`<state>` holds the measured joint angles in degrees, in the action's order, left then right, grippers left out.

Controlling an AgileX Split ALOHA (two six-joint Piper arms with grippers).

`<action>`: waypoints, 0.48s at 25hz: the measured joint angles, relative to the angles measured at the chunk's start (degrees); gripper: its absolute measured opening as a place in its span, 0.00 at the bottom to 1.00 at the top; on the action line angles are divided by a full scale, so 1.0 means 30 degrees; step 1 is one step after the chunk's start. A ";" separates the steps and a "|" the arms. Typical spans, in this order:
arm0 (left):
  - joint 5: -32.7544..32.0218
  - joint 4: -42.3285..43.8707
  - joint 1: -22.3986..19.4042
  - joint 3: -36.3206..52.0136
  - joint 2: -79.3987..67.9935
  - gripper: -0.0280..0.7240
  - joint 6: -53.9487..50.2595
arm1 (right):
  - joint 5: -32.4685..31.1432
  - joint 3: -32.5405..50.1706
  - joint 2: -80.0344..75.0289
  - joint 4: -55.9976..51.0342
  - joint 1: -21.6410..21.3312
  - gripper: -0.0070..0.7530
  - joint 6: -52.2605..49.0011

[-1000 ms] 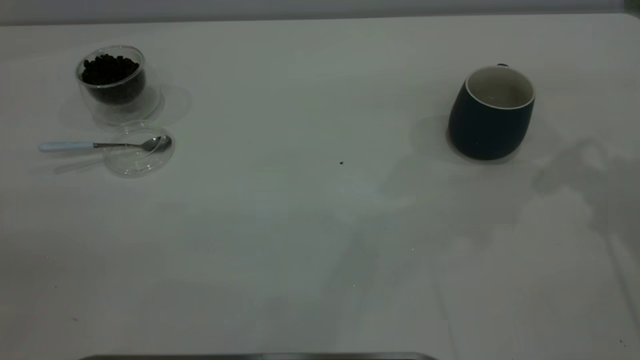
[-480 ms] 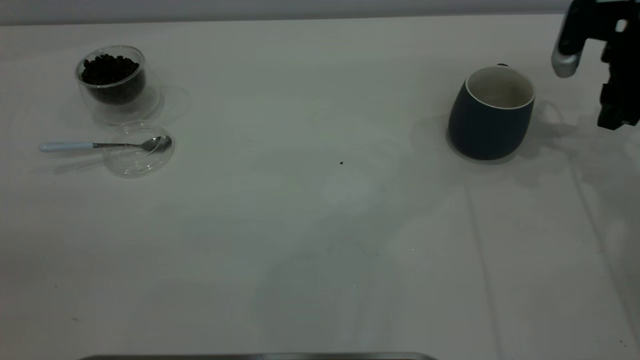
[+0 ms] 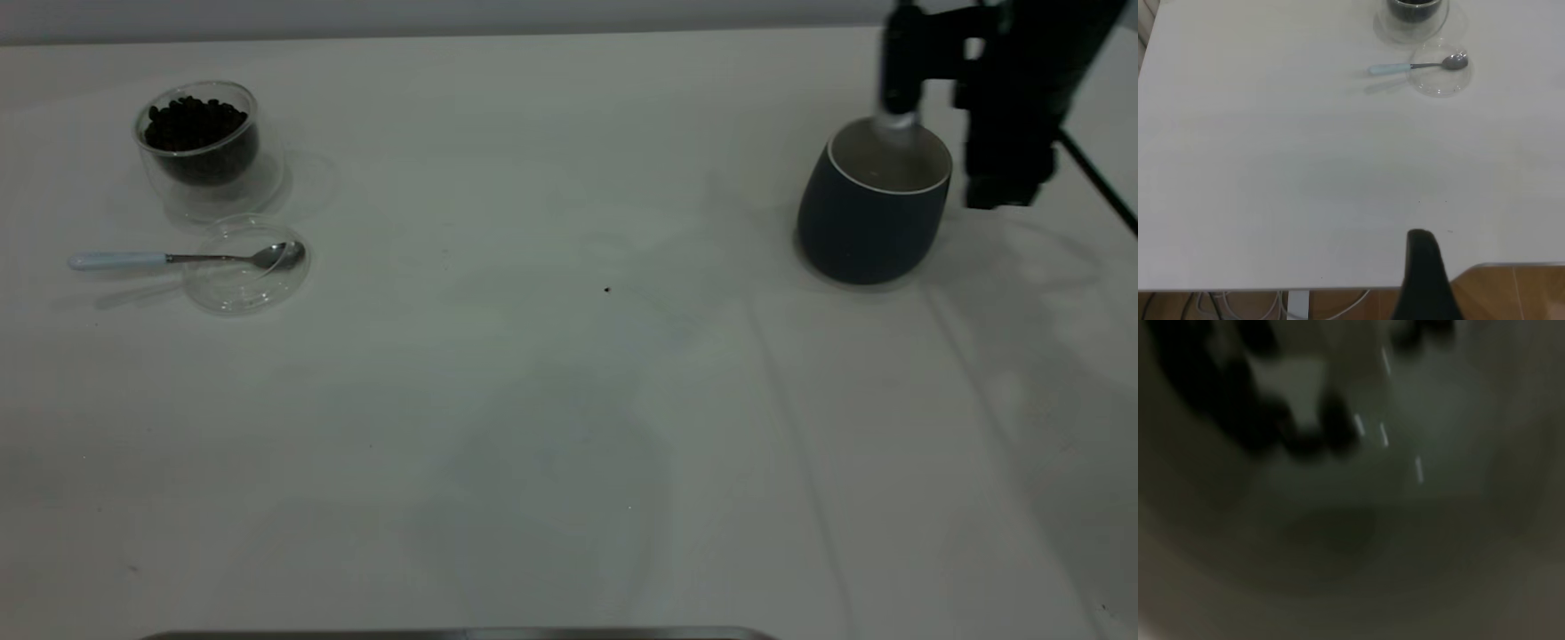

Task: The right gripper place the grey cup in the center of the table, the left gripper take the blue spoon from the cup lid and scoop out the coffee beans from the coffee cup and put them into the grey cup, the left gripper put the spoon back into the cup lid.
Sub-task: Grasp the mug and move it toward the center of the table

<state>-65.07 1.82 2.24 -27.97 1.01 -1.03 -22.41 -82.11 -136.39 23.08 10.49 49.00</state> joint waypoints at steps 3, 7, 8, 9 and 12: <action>0.0000 0.0000 0.0000 0.0000 0.0000 0.82 0.0017 | -0.0169 -0.0058 0.0000 0.0001 0.1264 0.62 0.0022; 0.0000 0.0000 0.0000 0.0000 0.0000 0.82 0.0035 | -0.0196 -0.0063 0.0000 -0.0225 0.3043 0.62 0.0022; 0.0000 0.0000 0.0000 0.0000 0.0000 0.82 0.0035 | -0.0124 -0.0079 0.0000 -0.0250 0.3553 0.62 -0.0045; 0.0000 0.0000 0.0000 0.0000 0.0000 0.82 0.0035 | -0.0028 -0.0079 0.0000 -0.0229 0.4020 0.62 -0.0071; 0.0000 0.0000 0.0000 0.0000 0.0000 0.82 0.0035 | 0.0595 -0.0079 -0.0010 -0.0251 0.5338 0.62 -0.0390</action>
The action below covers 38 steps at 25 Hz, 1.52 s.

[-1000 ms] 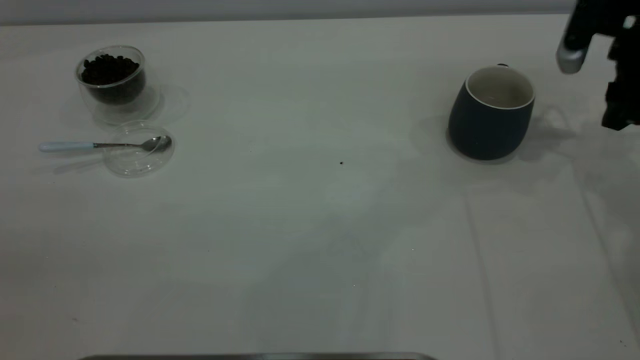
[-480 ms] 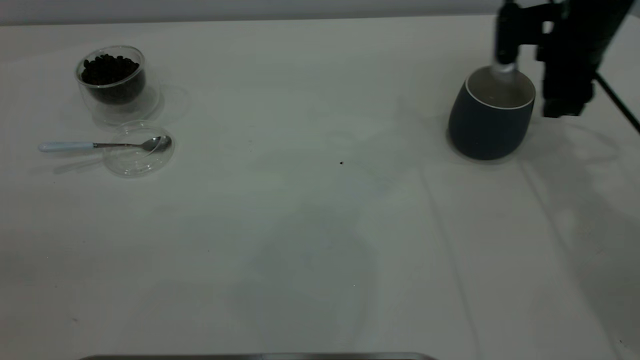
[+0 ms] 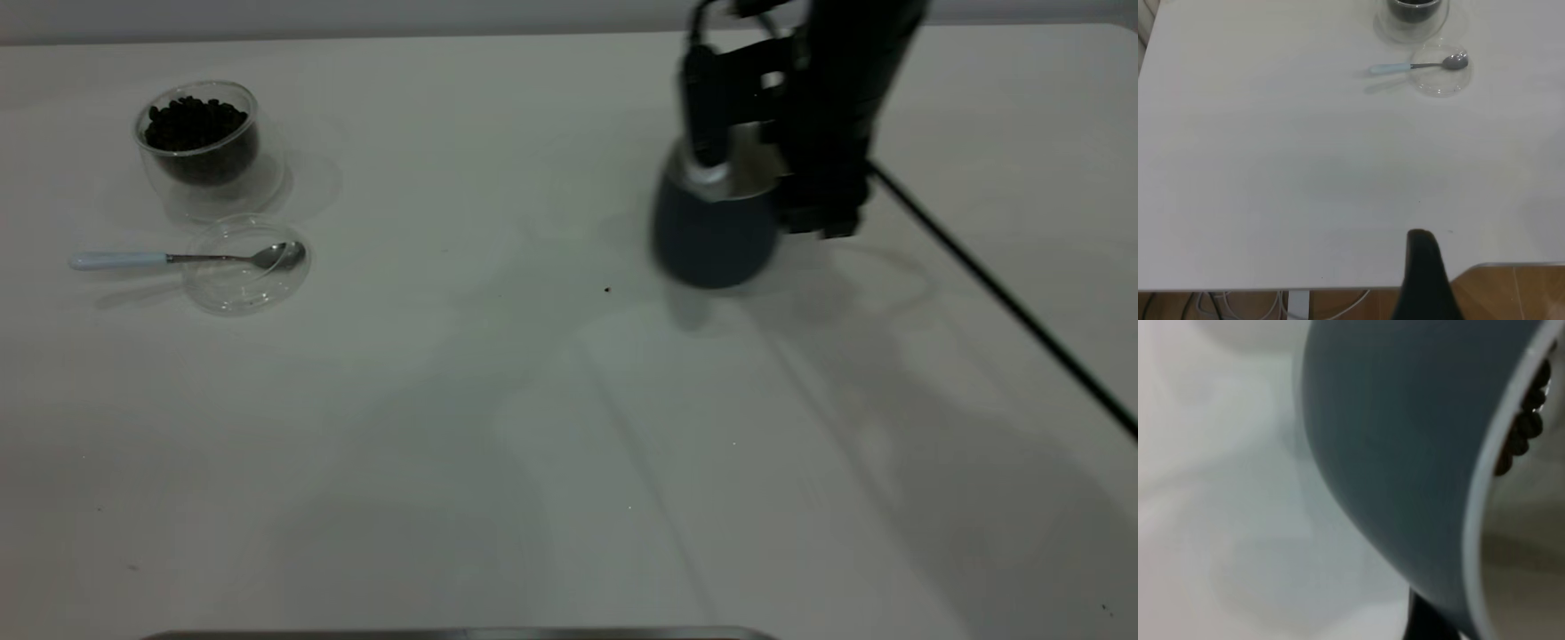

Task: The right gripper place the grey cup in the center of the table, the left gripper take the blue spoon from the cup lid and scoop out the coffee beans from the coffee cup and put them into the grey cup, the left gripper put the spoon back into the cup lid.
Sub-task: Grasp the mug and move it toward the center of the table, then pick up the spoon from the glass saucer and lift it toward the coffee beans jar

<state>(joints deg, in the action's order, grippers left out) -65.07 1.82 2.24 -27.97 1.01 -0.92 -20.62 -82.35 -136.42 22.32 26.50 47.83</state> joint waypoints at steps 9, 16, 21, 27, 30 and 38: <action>0.0000 0.0000 0.0000 0.0000 0.0000 0.82 0.0000 | 0.3258 0.0000 -0.0038 -0.0018 0.2536 0.62 -0.4627; 0.0000 0.0000 0.0000 0.0000 0.0000 0.82 0.0000 | -0.0044 0.0000 0.1767 -0.0018 0.2623 0.62 -1.0099; 0.0000 0.0000 0.0000 0.0000 0.0000 0.82 0.0000 | -0.7290 0.0000 0.6690 -0.0213 0.2623 0.62 -1.2057; 0.0000 0.0000 0.0000 0.0000 0.0000 0.82 -0.0053 | -1.4461 0.0000 1.2708 -0.2423 0.2623 0.62 -1.2414; 0.0000 0.0000 0.0000 0.0000 0.0000 0.82 -0.0056 | -1.6250 0.0156 1.5270 -0.3414 0.2623 0.62 -1.2395; 0.0000 0.0000 0.0000 0.0000 0.0000 0.82 -0.0050 | -1.6733 0.4521 2.2384 -0.6035 0.2623 0.62 -1.0603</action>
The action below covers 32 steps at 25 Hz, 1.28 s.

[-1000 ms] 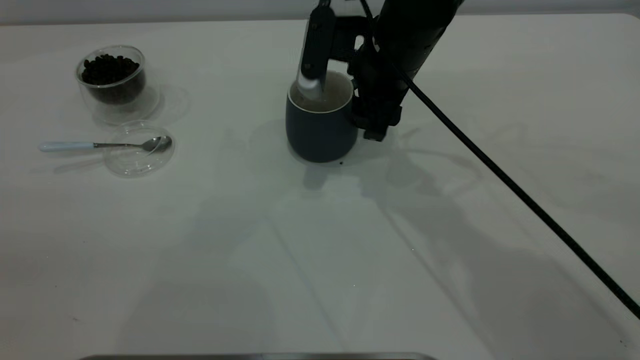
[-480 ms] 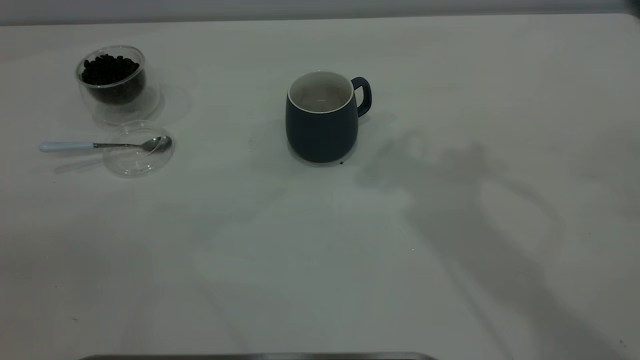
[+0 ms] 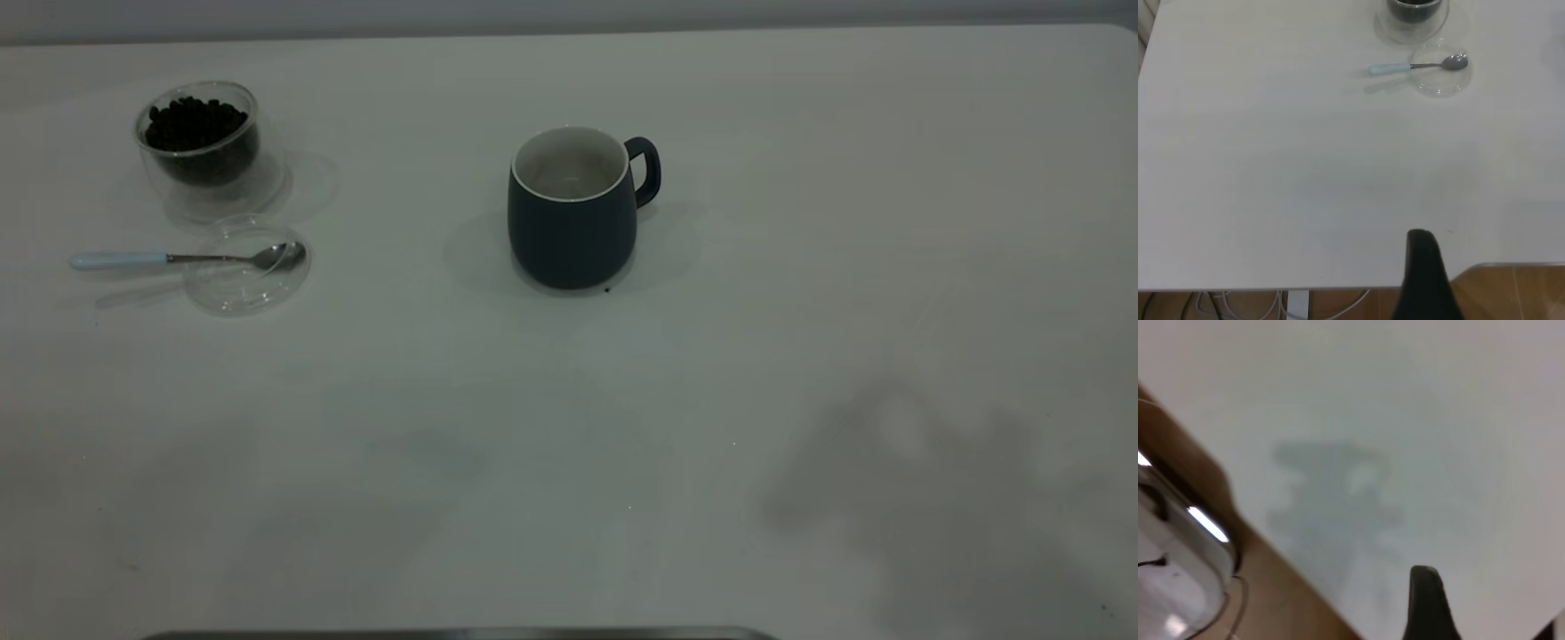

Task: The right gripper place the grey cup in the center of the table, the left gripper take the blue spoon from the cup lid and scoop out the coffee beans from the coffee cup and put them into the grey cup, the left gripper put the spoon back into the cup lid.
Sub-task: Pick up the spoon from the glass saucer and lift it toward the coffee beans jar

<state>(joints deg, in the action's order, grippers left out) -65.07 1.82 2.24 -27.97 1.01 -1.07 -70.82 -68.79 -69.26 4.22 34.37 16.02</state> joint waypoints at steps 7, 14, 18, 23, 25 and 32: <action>0.0000 0.0000 0.0000 0.0000 0.0000 0.82 0.0000 | -0.0042 0.5267 0.6309 -0.0864 0.0000 0.62 -0.0303; 0.0000 0.0000 0.0000 0.0000 0.0000 0.82 0.0016 | -0.0058 0.9145 1.2305 -0.1218 -0.0197 0.62 -0.2867; 0.0000 0.0000 0.0000 0.0000 0.0000 0.82 0.0020 | -0.0058 1.0762 1.5899 -0.1171 -0.1822 0.62 -0.3265; 0.0000 0.0000 0.0000 0.0000 0.0000 0.82 0.0041 | 0.0332 1.2002 1.9459 -0.1406 -0.4562 0.62 -0.3380; 0.0000 0.0000 0.0000 0.0000 0.0000 0.82 0.0041 | 0.0589 1.2332 2.0487 -0.1509 -0.5522 0.62 -0.3445; 0.0000 0.0000 0.0000 0.0000 0.0000 0.82 0.0041 | 0.1768 1.3896 2.3298 -0.1572 -0.8028 0.62 -0.3622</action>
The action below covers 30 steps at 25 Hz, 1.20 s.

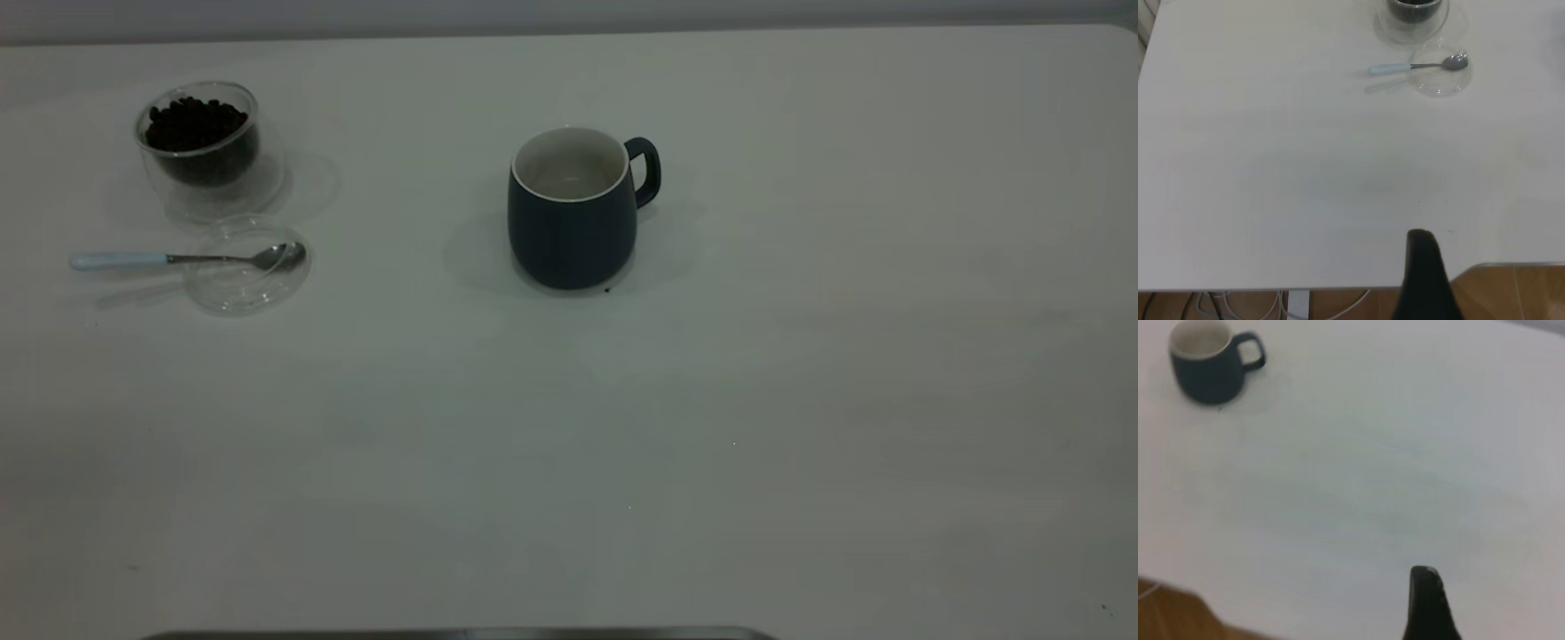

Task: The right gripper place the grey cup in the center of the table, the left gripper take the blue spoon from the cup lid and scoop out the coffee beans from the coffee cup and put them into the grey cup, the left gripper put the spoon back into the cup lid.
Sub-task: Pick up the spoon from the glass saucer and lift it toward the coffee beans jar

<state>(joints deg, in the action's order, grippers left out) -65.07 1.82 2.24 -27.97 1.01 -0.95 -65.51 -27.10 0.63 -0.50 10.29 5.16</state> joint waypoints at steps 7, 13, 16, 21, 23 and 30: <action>0.0000 0.0000 0.0000 0.0000 0.0000 0.82 0.0000 | 0.0090 0.0053 0.0099 -0.0012 -0.1728 0.62 -0.0079; 0.0000 0.0000 0.0000 0.0000 0.0000 0.82 0.0000 | 0.0105 0.0053 0.0099 -0.0012 -0.1773 0.62 -0.0079; 0.0000 0.0000 0.0000 0.0000 0.0000 0.82 0.0000 | 0.0105 0.0053 0.0099 -0.0012 -0.1793 0.62 -0.0079; 0.0000 0.0000 0.0000 0.0000 0.0000 0.82 -0.0043 | 0.0105 0.0053 0.0099 -0.0012 -0.1876 0.62 -0.0079; 0.0000 0.0000 0.0000 0.0000 0.0000 0.82 -0.0043 | 0.0105 0.0053 0.0099 -0.0012 -0.1876 0.62 -0.0079; 0.0000 0.0000 0.0000 0.0000 0.0000 0.82 -0.0025 | 0.0105 0.0053 0.0099 -0.0012 -0.1876 0.62 -0.0079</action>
<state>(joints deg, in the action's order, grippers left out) -65.07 1.82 2.24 -27.97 1.01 -1.03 -65.20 -26.94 0.93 -0.53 4.66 4.92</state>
